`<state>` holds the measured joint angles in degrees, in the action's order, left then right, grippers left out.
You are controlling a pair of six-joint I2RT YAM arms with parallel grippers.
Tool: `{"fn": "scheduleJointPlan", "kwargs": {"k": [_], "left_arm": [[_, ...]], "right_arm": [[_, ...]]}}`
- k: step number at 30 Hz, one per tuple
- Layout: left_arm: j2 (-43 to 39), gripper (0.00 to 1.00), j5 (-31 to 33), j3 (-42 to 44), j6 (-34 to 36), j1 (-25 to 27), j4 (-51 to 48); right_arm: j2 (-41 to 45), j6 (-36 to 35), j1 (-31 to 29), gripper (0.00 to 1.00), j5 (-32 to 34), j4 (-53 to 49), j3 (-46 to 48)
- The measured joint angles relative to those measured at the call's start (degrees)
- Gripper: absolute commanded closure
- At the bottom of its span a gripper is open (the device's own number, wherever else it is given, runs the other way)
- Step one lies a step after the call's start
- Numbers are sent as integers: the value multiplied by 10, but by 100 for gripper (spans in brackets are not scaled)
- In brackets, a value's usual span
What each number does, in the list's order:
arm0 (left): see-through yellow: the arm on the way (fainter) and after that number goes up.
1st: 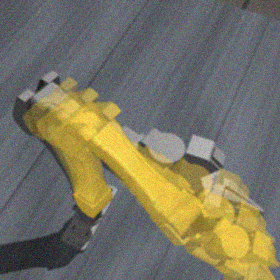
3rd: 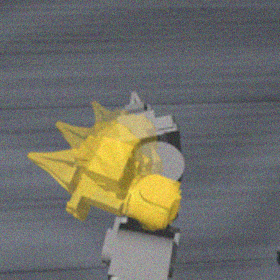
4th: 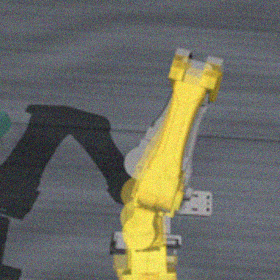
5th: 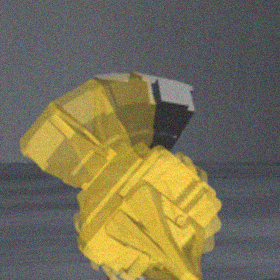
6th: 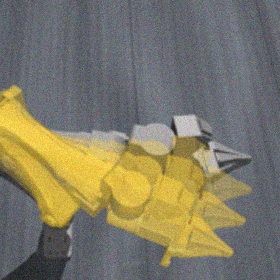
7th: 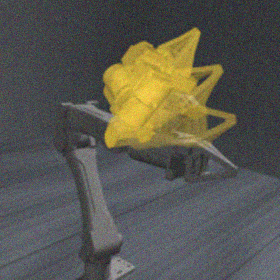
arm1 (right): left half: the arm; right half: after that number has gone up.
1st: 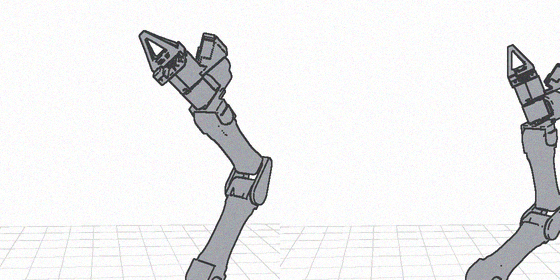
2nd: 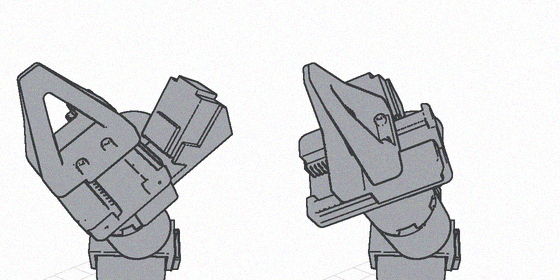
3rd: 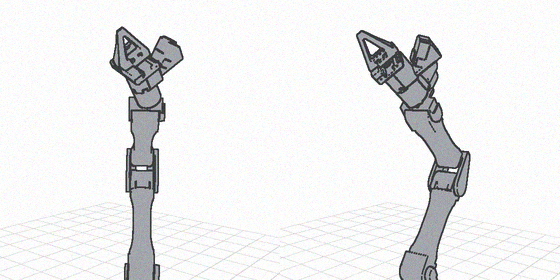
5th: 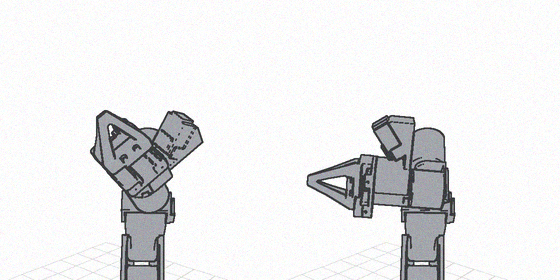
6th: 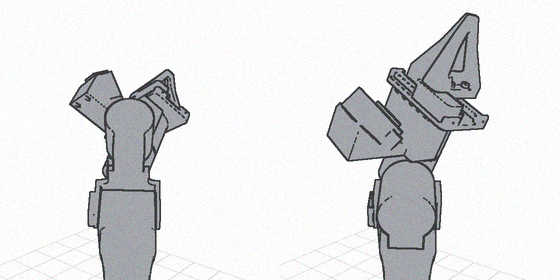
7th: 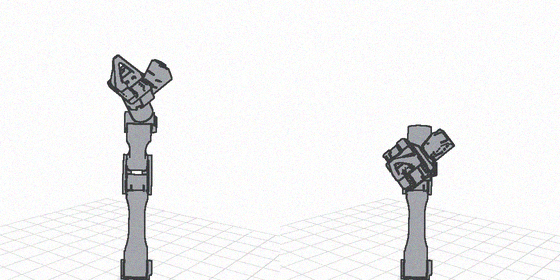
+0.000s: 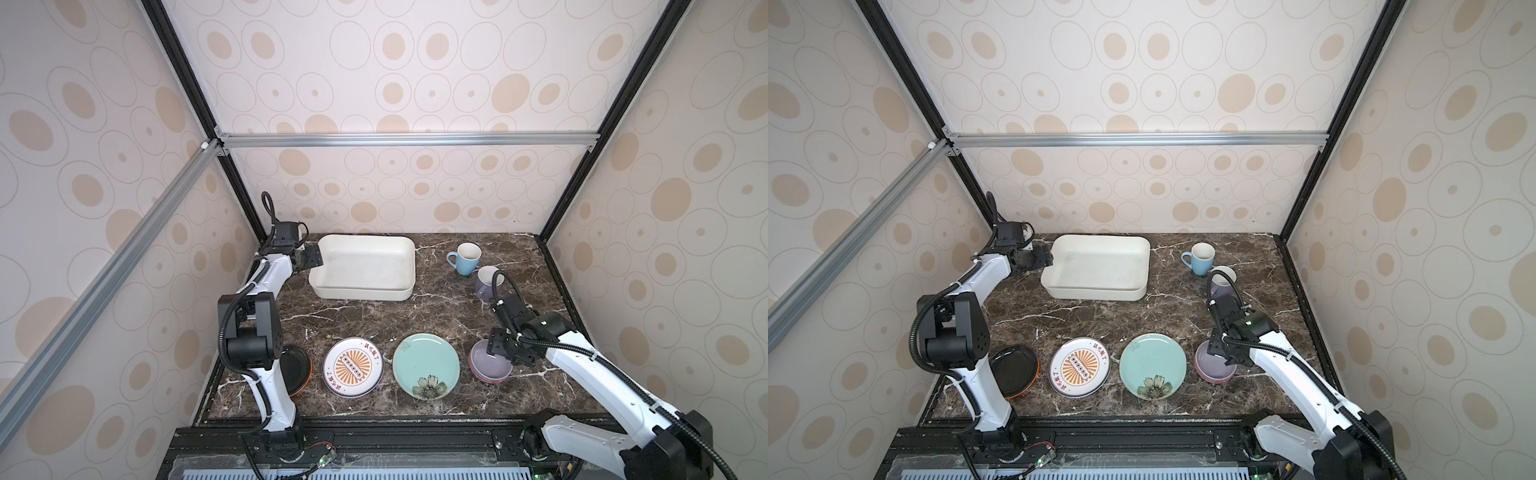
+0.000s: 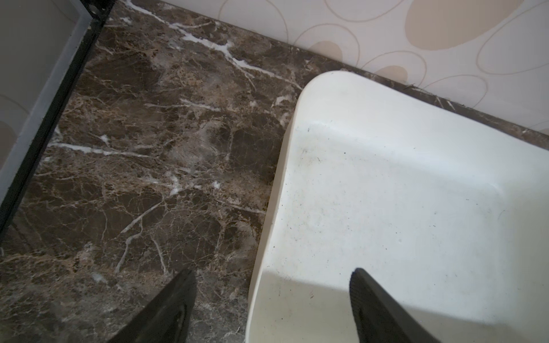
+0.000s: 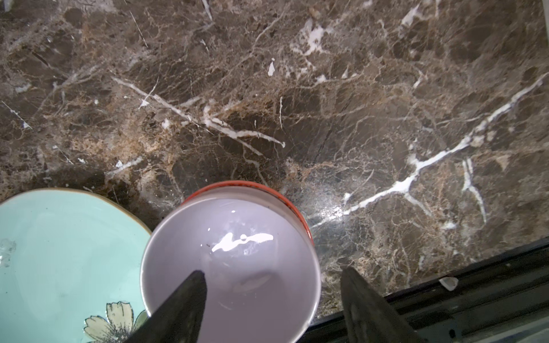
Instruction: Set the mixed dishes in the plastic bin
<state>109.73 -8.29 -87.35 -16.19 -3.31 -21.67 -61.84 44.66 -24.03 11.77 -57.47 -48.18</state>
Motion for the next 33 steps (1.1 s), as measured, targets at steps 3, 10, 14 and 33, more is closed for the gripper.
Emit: {"fn": "scheduleJointPlan", "kwargs": {"k": [3,10,14,33], "left_arm": [[6,19,11,0,8,14,-2],[24,19,37,0,21,40,-8],[45,21,45,-13,24,40,-24],[58,23,75,-10,25,43,-33]], "right_arm": [[0,16,0,25,-24,8,35],[-4,28,0,25,-44,14,53],[1,23,0,25,-38,7,41],[47,3,0,27,-19,3,39]]}}
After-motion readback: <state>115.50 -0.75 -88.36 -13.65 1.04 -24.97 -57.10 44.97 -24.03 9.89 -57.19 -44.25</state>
